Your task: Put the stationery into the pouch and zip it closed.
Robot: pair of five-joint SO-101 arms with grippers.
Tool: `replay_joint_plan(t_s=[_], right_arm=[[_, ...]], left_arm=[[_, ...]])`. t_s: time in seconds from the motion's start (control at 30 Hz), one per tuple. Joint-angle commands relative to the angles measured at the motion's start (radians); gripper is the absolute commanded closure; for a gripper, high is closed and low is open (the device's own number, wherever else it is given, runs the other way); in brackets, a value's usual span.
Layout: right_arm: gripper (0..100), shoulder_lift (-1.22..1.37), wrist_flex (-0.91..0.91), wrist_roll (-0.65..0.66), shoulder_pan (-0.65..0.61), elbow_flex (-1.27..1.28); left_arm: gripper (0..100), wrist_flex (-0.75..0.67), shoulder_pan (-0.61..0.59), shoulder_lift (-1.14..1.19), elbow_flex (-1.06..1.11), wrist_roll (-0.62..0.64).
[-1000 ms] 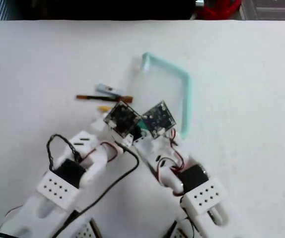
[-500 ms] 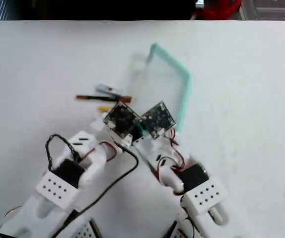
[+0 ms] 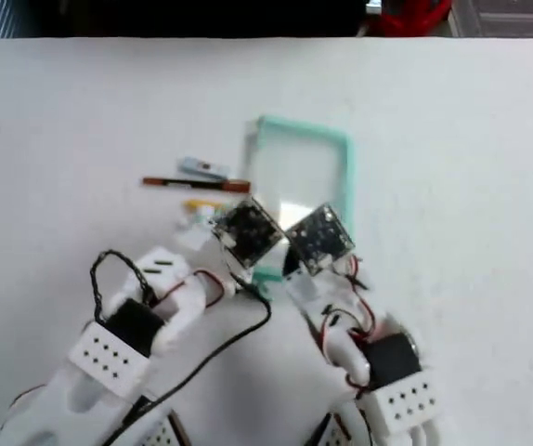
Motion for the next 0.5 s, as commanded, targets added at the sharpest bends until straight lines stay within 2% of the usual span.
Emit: replay_joint_plan(t_s=[0.0, 0.07, 0.17, 0.27, 0.47], right_arm=[[98.0, -0.140, 0.068, 0.021, 0.125, 0.015], [97.8, -0.148, 0.033, 0.021, 0.174, 0.055], [97.8, -0.062, -0.019, 0.020, 0.219, 0.063], [97.8, 0.116, -0.056, -0.014, 0.228, 0.009], [98.0, 0.522, -0.157, -0.038, 0.265, -0.117]], left_arm=[[87, 0.089, 0.028, -0.074, -0.020, -0.081], [81, 0.109, -0.010, -0.074, 0.015, -0.117], [78, 0.112, -0.070, -0.074, 0.051, -0.169], [75, 0.129, -0.079, -0.074, 0.086, -0.293], [75, 0.118, -0.084, -0.073, 0.095, -0.331]])
